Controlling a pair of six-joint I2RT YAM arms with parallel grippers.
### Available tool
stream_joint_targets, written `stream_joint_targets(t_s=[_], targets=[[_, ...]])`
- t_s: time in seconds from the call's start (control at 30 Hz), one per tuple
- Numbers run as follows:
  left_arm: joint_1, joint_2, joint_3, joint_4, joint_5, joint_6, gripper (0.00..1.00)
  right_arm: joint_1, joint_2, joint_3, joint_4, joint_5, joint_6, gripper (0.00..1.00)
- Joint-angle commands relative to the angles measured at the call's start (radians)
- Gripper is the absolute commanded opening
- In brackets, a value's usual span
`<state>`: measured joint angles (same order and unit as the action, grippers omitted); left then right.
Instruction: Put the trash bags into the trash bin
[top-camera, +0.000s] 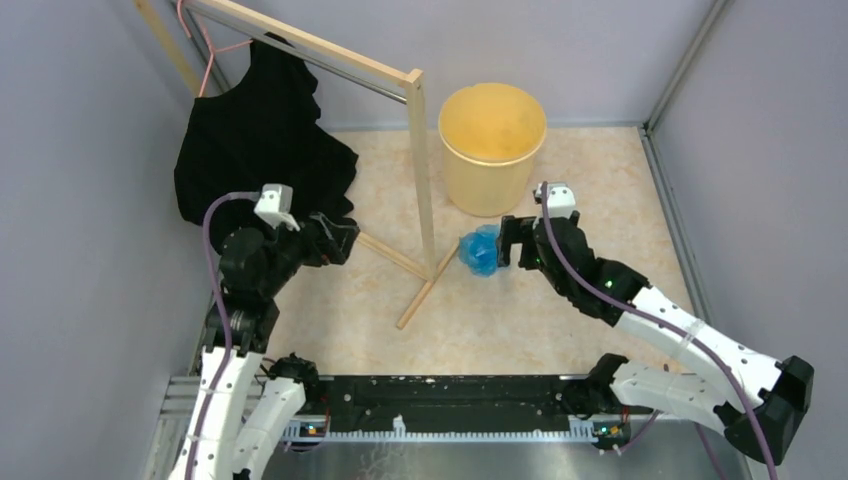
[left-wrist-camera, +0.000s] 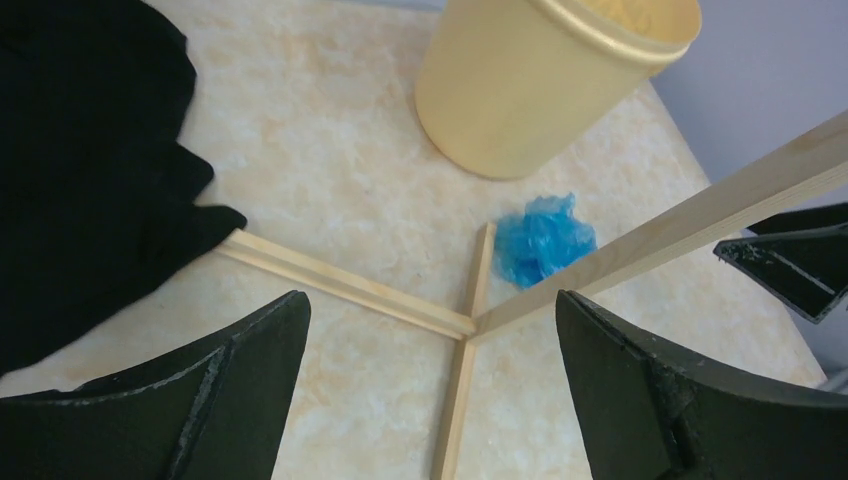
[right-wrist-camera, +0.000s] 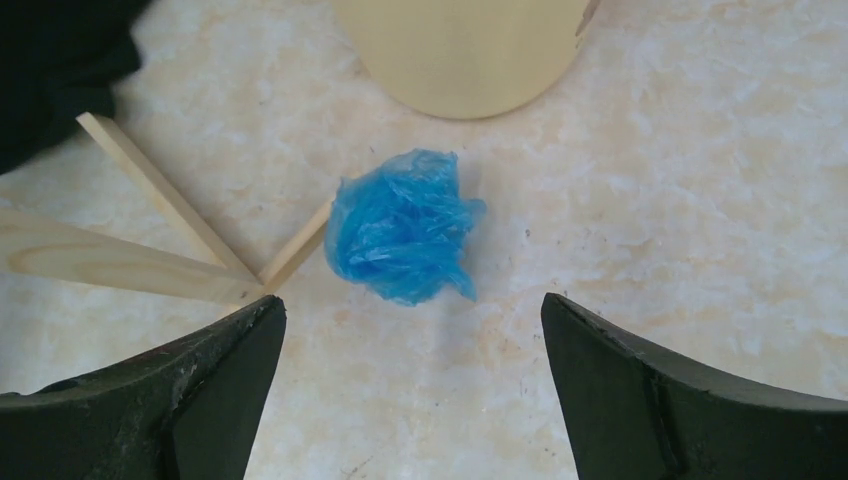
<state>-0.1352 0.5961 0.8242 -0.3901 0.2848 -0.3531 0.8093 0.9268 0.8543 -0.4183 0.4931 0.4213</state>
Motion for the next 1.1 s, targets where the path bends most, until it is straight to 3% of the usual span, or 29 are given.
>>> stream_joint_targets(t_s=[0.0,0.3,0.67,0.77,0.97,1.07], targets=[[0.000,0.062,-0.039,0.005,0.137,-0.032,0.99,-0.005,0.017,0.015,-0.023,0.049,0.027,0.99],[0.000,0.095,-0.129,-0.012,0.245,-0.153,0.99,-0.006,0.217,0.017,-0.036,-0.038,0.044,0.99],[-0.020,0.088,-0.284,0.046,0.458,-0.277,0.99,-0.005,0.406,0.011,0.158,-0.232,0.014,0.99],[-0.128,0.102,-0.337,0.123,0.448,-0.342,0.99,-0.007,0.479,0.043,0.151,-0.174,0.022,0.99],[-0.482,0.206,-0.352,0.242,0.235,-0.433,0.99,-0.023,0.576,0.079,0.156,-0.076,0.014,0.99],[-0.566,0.305,-0.351,0.317,0.178,-0.460,0.99,-0.057,0.592,0.070,0.189,-0.089,0.037,0.99]])
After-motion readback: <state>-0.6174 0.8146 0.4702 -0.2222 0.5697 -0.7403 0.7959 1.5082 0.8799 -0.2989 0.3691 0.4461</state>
